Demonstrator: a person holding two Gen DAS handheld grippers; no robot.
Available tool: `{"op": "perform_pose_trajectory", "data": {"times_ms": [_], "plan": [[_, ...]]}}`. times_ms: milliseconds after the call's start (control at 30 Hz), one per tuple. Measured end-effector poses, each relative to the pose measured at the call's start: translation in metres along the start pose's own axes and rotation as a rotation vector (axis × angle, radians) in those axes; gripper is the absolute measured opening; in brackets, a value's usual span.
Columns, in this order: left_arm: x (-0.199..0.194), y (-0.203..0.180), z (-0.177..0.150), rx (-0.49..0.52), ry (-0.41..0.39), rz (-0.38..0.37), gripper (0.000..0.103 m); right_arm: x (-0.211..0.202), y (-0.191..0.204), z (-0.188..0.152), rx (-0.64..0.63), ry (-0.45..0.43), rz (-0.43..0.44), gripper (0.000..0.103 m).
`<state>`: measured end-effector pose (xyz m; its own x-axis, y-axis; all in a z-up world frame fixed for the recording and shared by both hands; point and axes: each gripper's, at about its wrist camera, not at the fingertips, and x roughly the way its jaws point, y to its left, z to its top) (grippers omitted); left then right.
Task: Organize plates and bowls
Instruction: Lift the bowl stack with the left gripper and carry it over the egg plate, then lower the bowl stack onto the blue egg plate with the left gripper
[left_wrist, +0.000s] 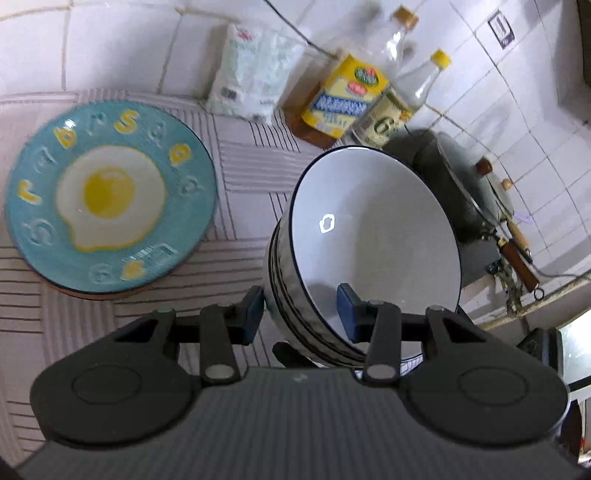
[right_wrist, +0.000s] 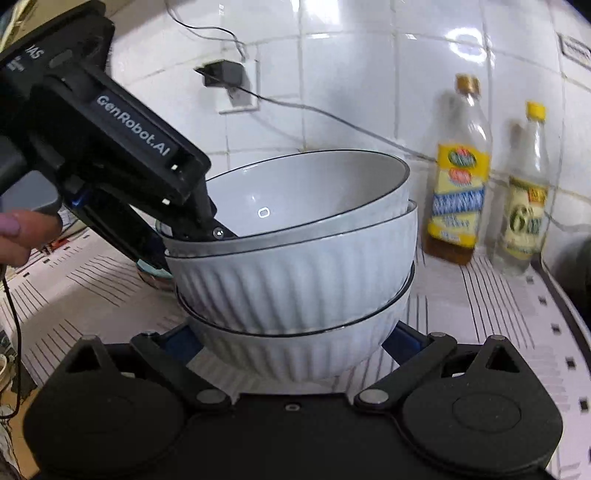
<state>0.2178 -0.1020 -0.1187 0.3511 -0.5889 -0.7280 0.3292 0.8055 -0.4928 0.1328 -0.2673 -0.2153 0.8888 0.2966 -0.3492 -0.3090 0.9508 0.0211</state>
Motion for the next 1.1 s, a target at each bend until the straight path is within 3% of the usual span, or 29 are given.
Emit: {"op": "perform_pose_trajectory", "data": {"times_ms": [333,600,833,1100], "plan": [[-0.056,0.024,0.016,-0.005,-0.094,0.144,0.043,0.034,0.033,0.047,-0.048,-0.059,0.129,0.102],[-0.075,0.065,0.032,-0.066,-0.134,0.196,0.044,0.073,0.063,0.065,-0.069,-0.082,0.206,0.102],[-0.06,0.094,0.046,-0.101,-0.137,0.2,0.044,0.106,0.071,0.071,-0.069,-0.046,0.225,0.102],[-0.03,0.118,0.058,-0.11,-0.117,0.18,0.045,0.14,0.067,0.063,-0.03,0.014,0.191,0.102]]}}
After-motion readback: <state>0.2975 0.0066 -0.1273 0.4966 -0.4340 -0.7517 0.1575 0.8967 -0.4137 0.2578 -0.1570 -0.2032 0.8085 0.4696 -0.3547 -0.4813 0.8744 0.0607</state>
